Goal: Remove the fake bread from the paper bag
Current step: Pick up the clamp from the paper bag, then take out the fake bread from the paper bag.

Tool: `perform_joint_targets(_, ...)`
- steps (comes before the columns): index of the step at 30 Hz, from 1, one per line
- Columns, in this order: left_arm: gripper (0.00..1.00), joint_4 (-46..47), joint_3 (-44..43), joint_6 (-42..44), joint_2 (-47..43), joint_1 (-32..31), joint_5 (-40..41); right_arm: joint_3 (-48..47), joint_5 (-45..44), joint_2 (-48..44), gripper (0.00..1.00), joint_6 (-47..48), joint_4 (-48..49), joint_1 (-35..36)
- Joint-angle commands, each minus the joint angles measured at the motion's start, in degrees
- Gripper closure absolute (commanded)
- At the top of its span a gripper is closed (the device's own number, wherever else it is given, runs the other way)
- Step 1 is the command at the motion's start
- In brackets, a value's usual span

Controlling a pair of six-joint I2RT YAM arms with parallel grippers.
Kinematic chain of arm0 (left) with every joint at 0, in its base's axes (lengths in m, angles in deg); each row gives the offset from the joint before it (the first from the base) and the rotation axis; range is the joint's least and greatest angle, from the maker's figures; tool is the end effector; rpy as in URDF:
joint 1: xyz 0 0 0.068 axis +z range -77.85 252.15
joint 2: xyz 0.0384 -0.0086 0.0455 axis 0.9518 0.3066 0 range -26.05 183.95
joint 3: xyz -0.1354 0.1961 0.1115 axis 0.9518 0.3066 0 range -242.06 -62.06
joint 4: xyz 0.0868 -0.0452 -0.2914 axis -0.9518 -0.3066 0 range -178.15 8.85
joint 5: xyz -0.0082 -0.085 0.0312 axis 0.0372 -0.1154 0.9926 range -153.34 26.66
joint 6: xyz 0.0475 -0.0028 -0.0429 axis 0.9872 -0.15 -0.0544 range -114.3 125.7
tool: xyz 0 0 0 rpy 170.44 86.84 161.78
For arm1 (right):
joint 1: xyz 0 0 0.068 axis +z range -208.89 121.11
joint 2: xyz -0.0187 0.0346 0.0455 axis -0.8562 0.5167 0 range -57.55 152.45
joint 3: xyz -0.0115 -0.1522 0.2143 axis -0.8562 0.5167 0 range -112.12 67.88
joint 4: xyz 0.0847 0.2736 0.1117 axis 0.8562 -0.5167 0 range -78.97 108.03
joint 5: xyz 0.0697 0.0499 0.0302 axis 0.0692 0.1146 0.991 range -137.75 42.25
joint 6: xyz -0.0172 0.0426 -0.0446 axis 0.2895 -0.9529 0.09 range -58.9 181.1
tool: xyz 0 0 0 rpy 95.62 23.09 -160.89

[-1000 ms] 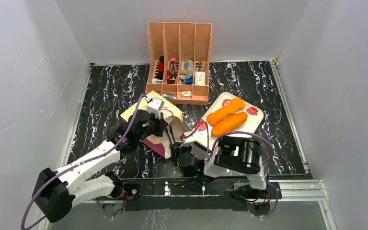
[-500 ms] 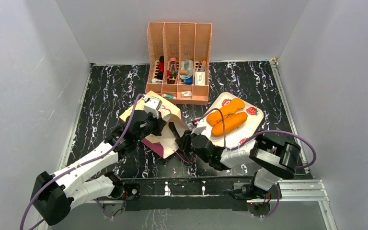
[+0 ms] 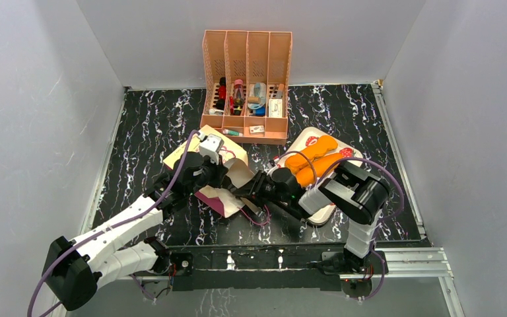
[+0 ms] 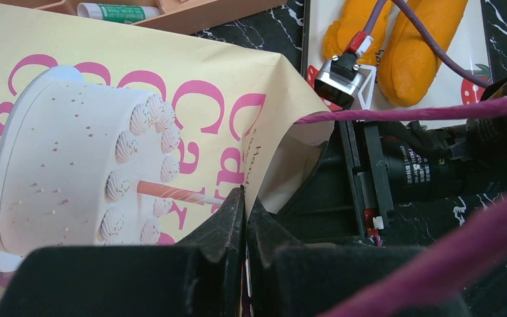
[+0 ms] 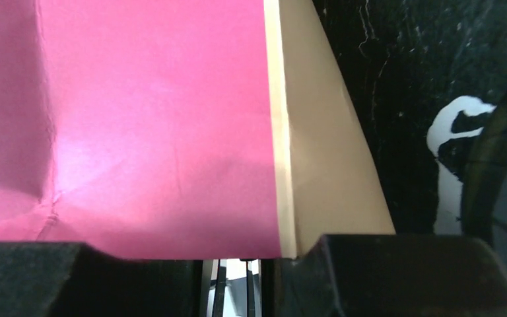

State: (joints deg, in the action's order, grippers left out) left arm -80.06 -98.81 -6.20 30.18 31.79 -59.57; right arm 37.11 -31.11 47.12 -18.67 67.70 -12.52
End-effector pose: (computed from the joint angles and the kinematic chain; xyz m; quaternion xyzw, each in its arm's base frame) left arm 0.2252 -0.1871 0.2442 0.1806 0.7904 -0.2336 0.5367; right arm 0.2202 0.2517 0.0439 0.1635 0.8185 0.5340 0.1350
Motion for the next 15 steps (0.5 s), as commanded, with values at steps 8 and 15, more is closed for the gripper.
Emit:
perform_joint_targets(8,1.0,1.0,-0.9,0.1,-1.0,0.0,-1.5,-0.2,-3.4,-1.2,0.7,-10.1,7.9,-0.3)
perform_joint_targets(15,1.0,1.1,-1.0,-0.1,-0.9,0.0,-1.8,-0.8,-6.0,-1.0,0.67,-10.7,6.7,-0.3)
